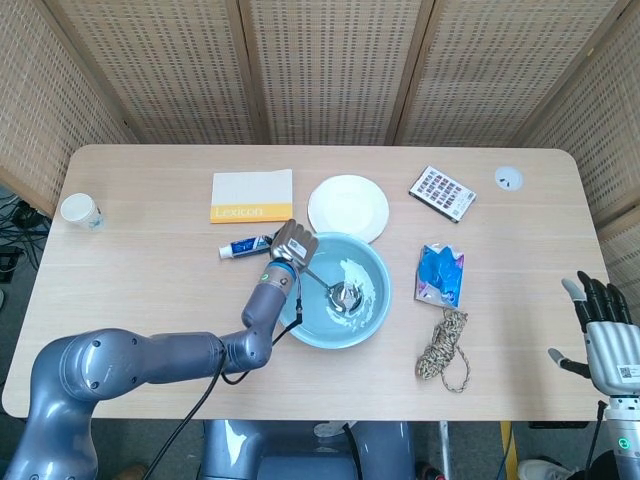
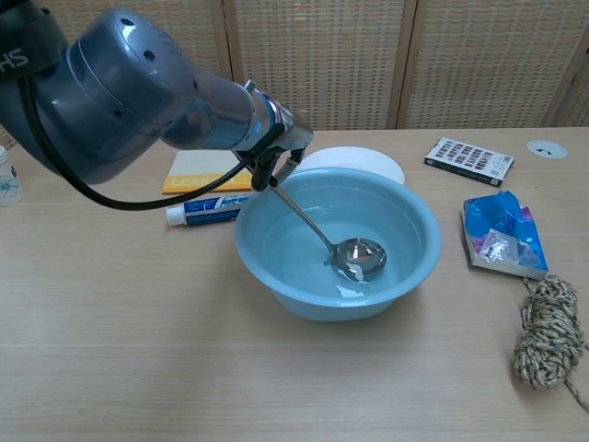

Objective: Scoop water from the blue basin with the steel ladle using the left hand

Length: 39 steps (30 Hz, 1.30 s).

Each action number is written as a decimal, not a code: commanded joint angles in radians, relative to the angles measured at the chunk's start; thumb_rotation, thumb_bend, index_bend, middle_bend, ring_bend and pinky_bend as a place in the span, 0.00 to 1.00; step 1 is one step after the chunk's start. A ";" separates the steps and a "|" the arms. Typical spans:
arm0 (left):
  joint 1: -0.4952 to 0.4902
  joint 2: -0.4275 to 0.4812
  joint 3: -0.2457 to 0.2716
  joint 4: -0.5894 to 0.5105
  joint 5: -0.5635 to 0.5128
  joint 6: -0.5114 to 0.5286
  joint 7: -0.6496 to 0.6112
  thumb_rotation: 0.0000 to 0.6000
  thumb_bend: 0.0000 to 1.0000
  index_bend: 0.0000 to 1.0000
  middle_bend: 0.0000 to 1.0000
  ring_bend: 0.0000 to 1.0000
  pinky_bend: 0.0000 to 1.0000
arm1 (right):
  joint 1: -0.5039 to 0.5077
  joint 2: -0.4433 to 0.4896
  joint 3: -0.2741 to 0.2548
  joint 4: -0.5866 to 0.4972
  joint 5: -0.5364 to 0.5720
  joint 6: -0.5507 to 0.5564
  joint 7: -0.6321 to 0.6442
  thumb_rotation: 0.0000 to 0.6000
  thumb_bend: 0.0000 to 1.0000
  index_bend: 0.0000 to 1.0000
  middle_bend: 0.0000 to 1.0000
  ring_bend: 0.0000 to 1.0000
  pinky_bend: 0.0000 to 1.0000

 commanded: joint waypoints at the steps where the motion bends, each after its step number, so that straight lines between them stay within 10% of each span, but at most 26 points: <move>1: 0.005 0.028 -0.015 -0.031 0.007 0.007 -0.016 1.00 0.73 0.99 0.91 1.00 1.00 | -0.001 0.000 -0.001 -0.001 -0.002 0.002 -0.001 1.00 0.00 0.00 0.00 0.00 0.00; 39: -0.093 0.399 -0.056 -0.400 -0.140 0.113 0.029 1.00 0.69 0.99 0.91 0.99 1.00 | -0.004 0.004 -0.007 -0.030 -0.022 0.017 -0.018 1.00 0.00 0.00 0.00 0.00 0.00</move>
